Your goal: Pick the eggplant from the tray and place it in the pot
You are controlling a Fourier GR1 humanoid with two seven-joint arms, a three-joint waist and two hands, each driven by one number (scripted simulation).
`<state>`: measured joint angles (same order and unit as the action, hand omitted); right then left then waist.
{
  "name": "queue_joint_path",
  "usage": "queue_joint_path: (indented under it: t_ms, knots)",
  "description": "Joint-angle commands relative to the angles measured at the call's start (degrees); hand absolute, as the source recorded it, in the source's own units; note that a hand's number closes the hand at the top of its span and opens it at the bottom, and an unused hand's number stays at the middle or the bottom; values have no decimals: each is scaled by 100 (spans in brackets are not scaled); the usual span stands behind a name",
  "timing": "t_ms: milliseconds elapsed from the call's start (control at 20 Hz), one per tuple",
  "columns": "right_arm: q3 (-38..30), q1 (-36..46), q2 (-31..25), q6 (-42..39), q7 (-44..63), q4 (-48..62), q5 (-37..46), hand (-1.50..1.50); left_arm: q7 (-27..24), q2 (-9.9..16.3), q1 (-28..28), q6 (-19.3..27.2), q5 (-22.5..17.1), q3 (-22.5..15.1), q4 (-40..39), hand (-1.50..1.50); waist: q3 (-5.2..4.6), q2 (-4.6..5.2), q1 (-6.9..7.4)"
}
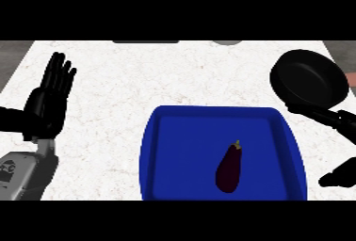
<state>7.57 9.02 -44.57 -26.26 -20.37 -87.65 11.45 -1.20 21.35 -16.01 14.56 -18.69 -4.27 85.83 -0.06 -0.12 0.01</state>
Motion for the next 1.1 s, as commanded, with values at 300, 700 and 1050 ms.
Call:
queue_joint_path:
  t_ms: [300,700,1050]
  knots:
    - [743,488,864,-606,2055,-680,621,-150,-23,-237,257,-111,247,50,162,0,4,11,19]
    - [1026,316,1478,-723,2338,-356,1268,-150,-74,-114,-28,-550,181,582,-207,0,5,16,3]
    - [856,235,1927,-864,2067,-380,1730,-150,181,-603,-282,-264,736,446,-145,0,6,13,-7]
